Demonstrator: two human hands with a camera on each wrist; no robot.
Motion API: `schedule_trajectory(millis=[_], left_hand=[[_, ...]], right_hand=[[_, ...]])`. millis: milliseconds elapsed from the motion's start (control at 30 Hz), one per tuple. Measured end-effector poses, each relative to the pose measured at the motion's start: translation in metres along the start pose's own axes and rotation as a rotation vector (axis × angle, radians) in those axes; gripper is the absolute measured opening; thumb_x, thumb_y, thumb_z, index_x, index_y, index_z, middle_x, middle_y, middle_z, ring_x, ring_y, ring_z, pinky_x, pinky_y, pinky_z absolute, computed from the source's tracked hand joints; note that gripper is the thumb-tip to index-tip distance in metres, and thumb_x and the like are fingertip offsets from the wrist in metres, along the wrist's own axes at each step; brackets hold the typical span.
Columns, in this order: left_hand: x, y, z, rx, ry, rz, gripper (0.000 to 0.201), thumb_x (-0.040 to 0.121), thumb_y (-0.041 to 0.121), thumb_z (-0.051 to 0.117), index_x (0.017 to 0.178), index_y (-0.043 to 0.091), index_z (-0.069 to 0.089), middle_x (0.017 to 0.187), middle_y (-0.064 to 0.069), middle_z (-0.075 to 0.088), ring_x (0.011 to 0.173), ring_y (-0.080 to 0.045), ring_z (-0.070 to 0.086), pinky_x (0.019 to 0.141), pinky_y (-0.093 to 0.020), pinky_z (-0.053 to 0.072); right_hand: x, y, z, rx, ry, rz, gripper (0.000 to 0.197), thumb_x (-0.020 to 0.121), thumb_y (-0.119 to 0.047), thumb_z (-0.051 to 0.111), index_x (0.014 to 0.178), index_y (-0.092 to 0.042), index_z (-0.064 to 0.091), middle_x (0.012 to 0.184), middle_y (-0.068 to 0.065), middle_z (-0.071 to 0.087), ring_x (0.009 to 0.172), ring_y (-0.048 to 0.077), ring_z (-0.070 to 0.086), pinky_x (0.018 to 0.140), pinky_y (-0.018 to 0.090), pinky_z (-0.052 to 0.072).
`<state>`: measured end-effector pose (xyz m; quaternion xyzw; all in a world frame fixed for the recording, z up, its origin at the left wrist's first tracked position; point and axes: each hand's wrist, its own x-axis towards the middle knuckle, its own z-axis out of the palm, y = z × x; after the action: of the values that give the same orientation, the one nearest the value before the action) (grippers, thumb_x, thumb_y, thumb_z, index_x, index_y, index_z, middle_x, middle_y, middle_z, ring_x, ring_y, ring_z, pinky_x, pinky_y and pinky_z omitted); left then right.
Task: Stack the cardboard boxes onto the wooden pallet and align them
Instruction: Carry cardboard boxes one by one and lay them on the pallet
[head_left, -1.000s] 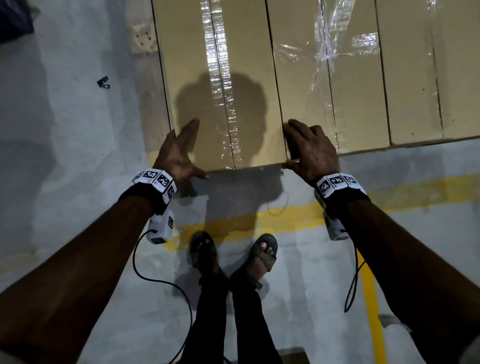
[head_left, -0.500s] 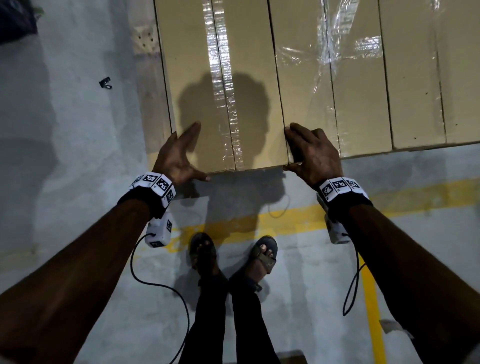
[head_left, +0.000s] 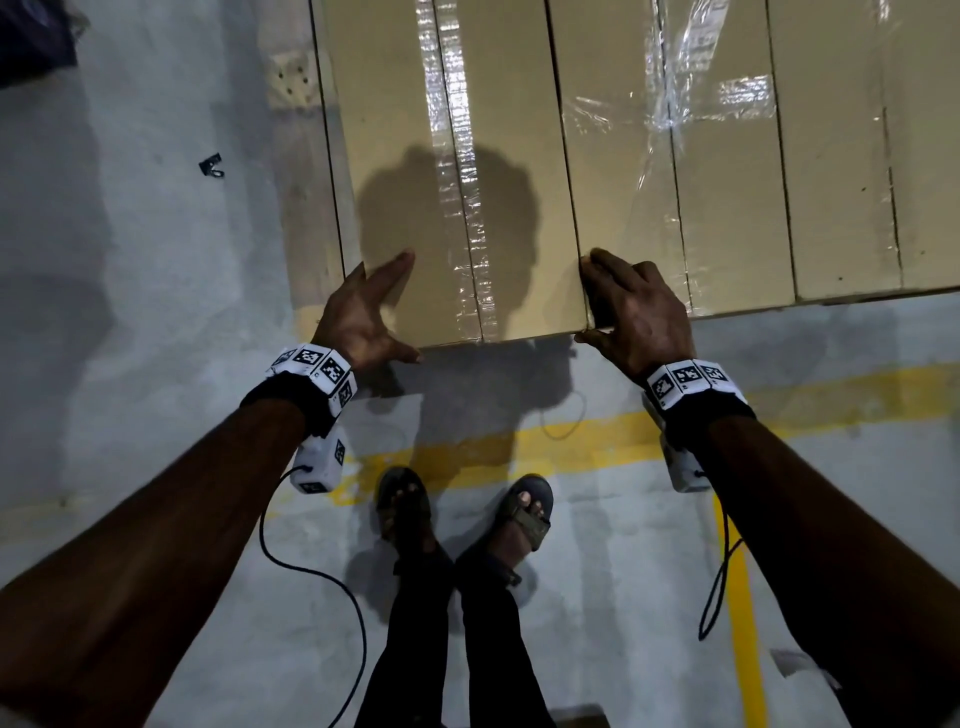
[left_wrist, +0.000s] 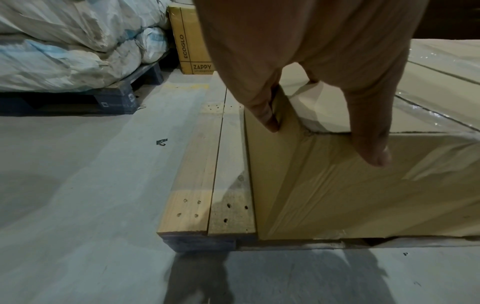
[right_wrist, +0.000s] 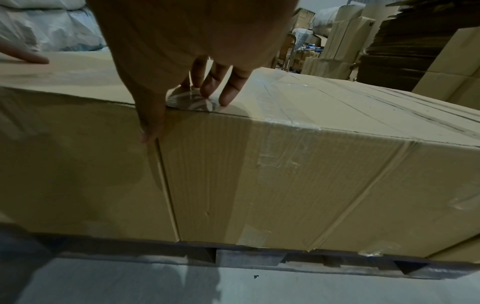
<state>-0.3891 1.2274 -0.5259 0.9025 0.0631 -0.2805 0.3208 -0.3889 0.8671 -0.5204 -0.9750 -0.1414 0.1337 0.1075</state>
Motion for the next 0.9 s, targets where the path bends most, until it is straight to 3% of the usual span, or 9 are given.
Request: schedule_trajectory(millis=[367, 600, 700, 767, 833, 900], left_hand=[[-0.008, 0.011, 0.0, -0.028, 0.003, 0.018, 0.136, 0.052, 0.023, 0.103, 0.163, 0.039, 0.025, 0.167, 0.008, 0.03, 0.156, -0.033, 0.019, 0.126, -0.048, 0.027], [-0.007, 0.014, 0.001, -0.037, -0.008, 0.0, 0.141, 0.051, 0.023, 0.103, 0.164, 0.038, 0.02, 0.169, 0.001, 0.023, 0.155, -0.03, 0.023, 0.125, -0.034, 0.024], [-0.011, 0.017, 0.003, -0.06, -0.002, -0.013, 0.134, 0.057, 0.018, 0.101, 0.164, 0.031, 0.021, 0.169, 0.001, 0.019, 0.155, -0.021, 0.016, 0.119, -0.02, 0.017], [-0.017, 0.02, 0.003, -0.058, 0.014, -0.031, 0.129, 0.062, 0.017, 0.099, 0.165, 0.027, 0.022, 0.171, -0.002, 0.012, 0.157, -0.02, 0.01, 0.119, -0.018, 0.015], [-0.025, 0.022, 0.002, -0.022, 0.043, -0.068, 0.127, 0.064, 0.02, 0.098, 0.165, 0.029, 0.021, 0.173, -0.003, 0.003, 0.158, -0.024, 0.008, 0.121, -0.021, 0.018], [-0.04, 0.025, -0.001, 0.057, 0.088, -0.081, 0.126, 0.065, 0.024, 0.099, 0.164, 0.033, 0.022, 0.174, -0.004, 0.001, 0.158, -0.03, 0.011, 0.125, -0.039, 0.026]], right_hand=[[-0.002, -0.007, -0.002, 0.013, -0.022, 0.032, 0.094, 0.073, -0.026, 0.091, 0.154, -0.011, 0.045, 0.159, 0.008, 0.044, 0.117, 0.039, 0.052, 0.089, 0.049, 0.055], [-0.003, -0.009, -0.007, 0.02, -0.077, 0.063, 0.091, 0.079, -0.011, 0.081, 0.158, -0.014, 0.037, 0.165, 0.004, 0.035, 0.124, 0.038, 0.048, 0.092, 0.049, 0.054], [-0.006, -0.01, -0.011, 0.071, -0.063, 0.086, 0.08, 0.085, -0.006, 0.072, 0.157, -0.015, 0.039, 0.164, 0.004, 0.036, 0.13, 0.037, 0.046, 0.094, 0.048, 0.053], [-0.013, -0.008, -0.016, 0.099, -0.03, 0.106, 0.078, 0.085, -0.005, 0.072, 0.156, -0.016, 0.041, 0.163, 0.006, 0.038, 0.131, 0.038, 0.047, 0.097, 0.049, 0.051], [-0.022, -0.005, -0.023, 0.131, -0.003, 0.148, 0.077, 0.085, -0.006, 0.072, 0.155, -0.017, 0.043, 0.162, 0.008, 0.04, 0.131, 0.039, 0.047, 0.101, 0.049, 0.05], [-0.034, -0.004, -0.036, 0.152, 0.003, 0.216, 0.076, 0.085, -0.008, 0.073, 0.155, -0.018, 0.044, 0.162, 0.007, 0.039, 0.133, 0.038, 0.045, 0.103, 0.049, 0.049]])
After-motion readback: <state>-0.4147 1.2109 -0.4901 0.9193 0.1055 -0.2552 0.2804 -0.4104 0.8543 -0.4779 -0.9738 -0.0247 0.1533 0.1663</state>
